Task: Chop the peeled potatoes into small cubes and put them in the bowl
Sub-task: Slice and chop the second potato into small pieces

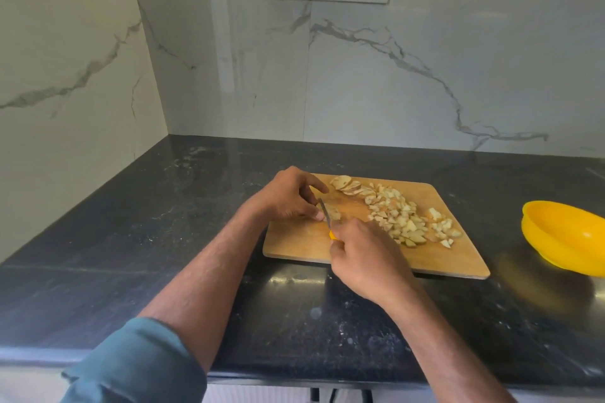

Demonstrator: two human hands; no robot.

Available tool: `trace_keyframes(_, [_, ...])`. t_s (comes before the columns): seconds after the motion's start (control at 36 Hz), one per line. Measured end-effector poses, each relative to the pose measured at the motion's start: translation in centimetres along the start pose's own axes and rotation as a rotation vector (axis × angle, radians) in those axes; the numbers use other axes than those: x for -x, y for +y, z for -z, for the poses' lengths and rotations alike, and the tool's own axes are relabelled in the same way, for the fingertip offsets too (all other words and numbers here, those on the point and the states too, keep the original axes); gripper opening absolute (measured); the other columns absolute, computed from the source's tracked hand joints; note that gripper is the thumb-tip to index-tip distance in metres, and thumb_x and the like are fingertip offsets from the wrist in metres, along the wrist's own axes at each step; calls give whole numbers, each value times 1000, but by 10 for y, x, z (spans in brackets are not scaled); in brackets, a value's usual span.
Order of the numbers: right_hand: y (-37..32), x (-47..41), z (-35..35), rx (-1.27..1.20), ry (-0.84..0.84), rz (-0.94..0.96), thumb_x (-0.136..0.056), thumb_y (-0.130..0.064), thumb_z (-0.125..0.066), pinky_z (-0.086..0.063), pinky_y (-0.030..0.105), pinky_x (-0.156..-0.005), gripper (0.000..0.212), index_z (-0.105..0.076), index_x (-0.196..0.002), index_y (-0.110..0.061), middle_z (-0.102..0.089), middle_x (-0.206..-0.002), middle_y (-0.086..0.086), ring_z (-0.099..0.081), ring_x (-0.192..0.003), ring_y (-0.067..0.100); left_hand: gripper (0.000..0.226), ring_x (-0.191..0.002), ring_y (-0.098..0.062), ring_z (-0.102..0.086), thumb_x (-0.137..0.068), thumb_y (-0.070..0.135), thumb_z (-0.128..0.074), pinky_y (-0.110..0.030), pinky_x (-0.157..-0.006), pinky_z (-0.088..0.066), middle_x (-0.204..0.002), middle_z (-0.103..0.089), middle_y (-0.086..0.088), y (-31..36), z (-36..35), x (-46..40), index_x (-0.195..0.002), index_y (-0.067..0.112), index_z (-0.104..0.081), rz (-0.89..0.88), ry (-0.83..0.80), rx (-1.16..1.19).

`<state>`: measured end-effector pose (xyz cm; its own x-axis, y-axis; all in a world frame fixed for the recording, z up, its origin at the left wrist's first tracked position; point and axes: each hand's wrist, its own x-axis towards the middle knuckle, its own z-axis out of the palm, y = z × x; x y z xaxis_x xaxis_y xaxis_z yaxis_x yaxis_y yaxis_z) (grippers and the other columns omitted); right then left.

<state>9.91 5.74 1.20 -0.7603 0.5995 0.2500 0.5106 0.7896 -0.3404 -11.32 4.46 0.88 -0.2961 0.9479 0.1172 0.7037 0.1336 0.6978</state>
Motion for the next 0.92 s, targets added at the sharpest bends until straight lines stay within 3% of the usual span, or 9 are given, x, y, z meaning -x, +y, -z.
trace_keyframes(0.14, [2,23,8,-21,-14,24,-100,-23,-47,-23,18,-42,38,-60,-136,-19,-54,-80,-10,-42,-56,5,29,-89,-18,-64,-79,20,-88,-27,-72,-50,-94,-73,-5,0,0,-1,-107,24,-81,-2,-42,-66])
trace_keyframes(0.25, [5,38,17,-34,-45,38,-100,-23,-50,-31,17,-38,42,-55,-142,-22,-38,-60,-16,-39,-46,3,29,-92,-9,-63,-80,23,-87,-21,-75,-47,-98,-72,3,0,-1,-1,-108,25,-79,7,-51,-64])
trace_keyframes(0.39, [17,44,33,-108,19,-1,-97,-21,-55,-45,15,-47,36,-66,-131,-21,-67,-79,-12,-57,-53,0,52,-85,-11,-68,-73,20,-92,-23,-80,-50,-89,-73,3,0,0,2,-120,21,-73,25,1,-16])
trace_keyframes(0.47, [15,35,31,-157,85,-13,-99,-22,-55,-39,12,-42,40,-59,-138,-20,-66,-87,-15,-53,-47,-7,60,-81,-8,-71,-69,16,-94,-22,-82,-52,-86,-75,4,0,3,3,-124,18,-70,37,9,23])
trace_keyframes(0.53, [12,25,24,-181,111,-14,-100,-23,-55,-35,10,-41,39,-60,-139,-19,-70,-96,-9,-52,-48,-7,62,-79,-9,-74,-67,12,-95,-24,-82,-56,-84,-77,2,0,4,4,-124,14,-70,45,20,50])
trace_keyframes(0.58, [8,14,15,-178,130,-6,-100,-22,-53,-35,10,-42,38,-61,-137,-17,-67,-84,-1,-50,-45,-1,63,-79,-13,-75,-65,8,-95,-27,-81,-60,-83,-78,-2,0,5,5,-123,9,-70,49,33,77])
trace_keyframes(0.69, [3,-2,0,-142,126,0,-101,-25,-51,-28,13,-39,36,-62,-135,-21,-56,-71,-11,-45,-50,0,56,-76,-18,-76,-66,4,-94,-33,-79,-63,-80,-78,-5,1,5,6,-117,5,-72,63,31,108])
trace_keyframes(0.81, [3,-6,-8,-92,171,4,-101,-27,-49,-22,14,-46,39,-58,-139,-22,-72,-90,-1,-50,-63,12,47,-76,-19,-77,-65,4,-94,-33,-76,-63,-79,-78,-5,3,5,6,-107,6,-73,84,44,117])
trace_keyframes(0.92, [1,-9,-10,-56,168,0,-101,-27,-50,-19,15,-46,35,-62,-133,-23,-72,-92,-1,-47,-61,12,47,-76,-17,-76,-63,5,-96,-31,-76,-62,-78,-78,-3,3,4,5,-98,11,-65,109,75,131])
